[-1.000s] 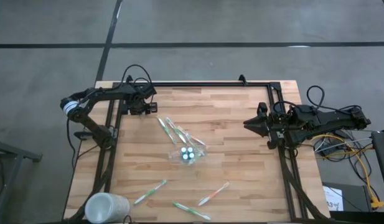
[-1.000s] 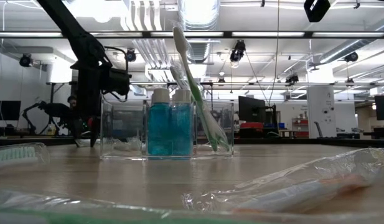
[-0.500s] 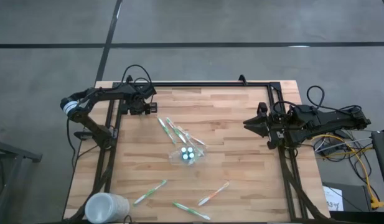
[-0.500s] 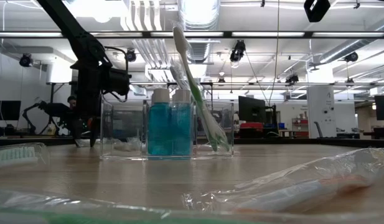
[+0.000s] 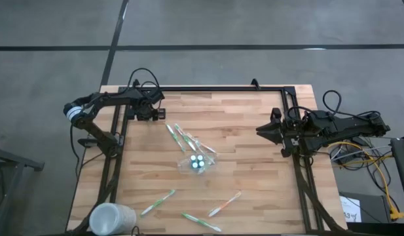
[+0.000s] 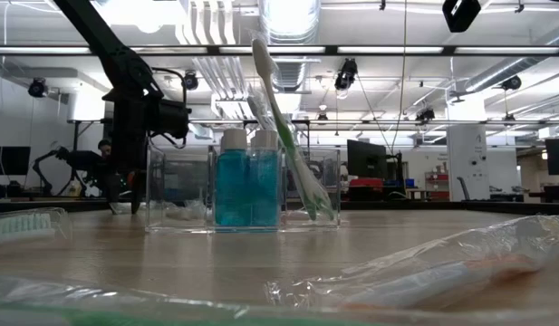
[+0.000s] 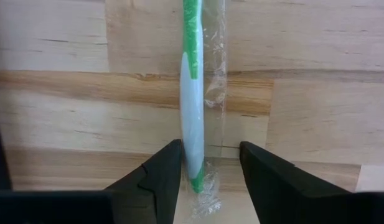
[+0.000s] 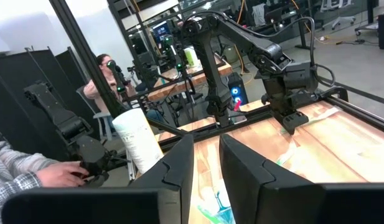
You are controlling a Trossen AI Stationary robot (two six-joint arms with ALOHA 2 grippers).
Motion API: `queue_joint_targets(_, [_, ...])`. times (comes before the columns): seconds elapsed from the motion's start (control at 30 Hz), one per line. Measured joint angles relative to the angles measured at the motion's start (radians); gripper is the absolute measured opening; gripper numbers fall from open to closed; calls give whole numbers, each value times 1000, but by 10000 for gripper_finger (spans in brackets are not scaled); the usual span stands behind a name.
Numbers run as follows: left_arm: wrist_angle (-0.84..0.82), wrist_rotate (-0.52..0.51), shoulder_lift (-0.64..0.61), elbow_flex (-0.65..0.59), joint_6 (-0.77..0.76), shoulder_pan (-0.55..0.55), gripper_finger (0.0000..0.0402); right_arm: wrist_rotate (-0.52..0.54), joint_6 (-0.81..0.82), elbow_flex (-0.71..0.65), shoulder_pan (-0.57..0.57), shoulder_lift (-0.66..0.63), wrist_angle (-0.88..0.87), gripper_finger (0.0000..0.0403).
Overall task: Pick & Place toothbrushing station
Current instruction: Move the green toothbrush on the table
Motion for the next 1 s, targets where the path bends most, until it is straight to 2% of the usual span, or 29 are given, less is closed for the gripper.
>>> queue_joint_targets(0.13, [1,4,0,0,9,0,156,0,0,0,0,0,0,81])
queue_joint_targets(0.33, [2,3,0,0,-37,-2,107,0,0,0,0,0,0,84])
queue_joint_targets(0.63, [1,-4,0,0,-23,-2,45,0,0,0,0,0,0,70])
queue_joint_targets(0.8, [1,7,0,0,-1,0,37,0,0,0,0,0,0,69])
queue_joint_targets(1.0, [1,12,0,0,-29,0,47,0,0,0,0,0,0,77])
